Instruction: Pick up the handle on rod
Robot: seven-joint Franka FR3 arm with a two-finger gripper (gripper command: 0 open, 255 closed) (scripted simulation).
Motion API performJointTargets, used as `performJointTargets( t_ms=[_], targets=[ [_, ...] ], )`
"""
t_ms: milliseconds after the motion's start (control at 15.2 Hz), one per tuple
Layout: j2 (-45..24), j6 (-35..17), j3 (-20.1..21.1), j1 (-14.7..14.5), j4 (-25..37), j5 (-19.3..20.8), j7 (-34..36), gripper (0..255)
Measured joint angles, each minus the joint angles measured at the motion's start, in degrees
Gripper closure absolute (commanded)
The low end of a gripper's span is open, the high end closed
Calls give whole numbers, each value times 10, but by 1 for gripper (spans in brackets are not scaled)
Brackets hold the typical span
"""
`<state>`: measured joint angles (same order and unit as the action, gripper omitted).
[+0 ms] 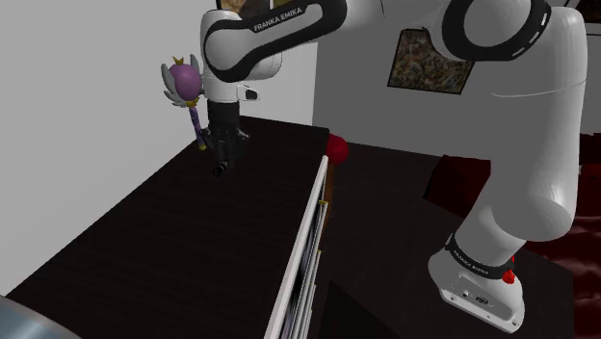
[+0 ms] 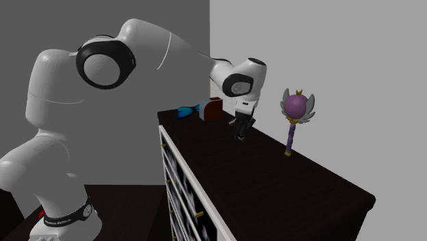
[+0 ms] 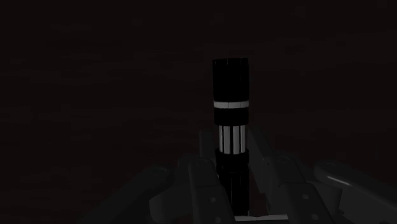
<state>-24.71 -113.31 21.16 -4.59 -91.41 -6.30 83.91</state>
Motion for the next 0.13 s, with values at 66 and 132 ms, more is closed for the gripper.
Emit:
performJointTargets(
  t_ms=[66,132],
  targets=[
    [1,6,0,0,6,0,1,255],
    [2,12,0,0,10,0,2,255]
  ],
)
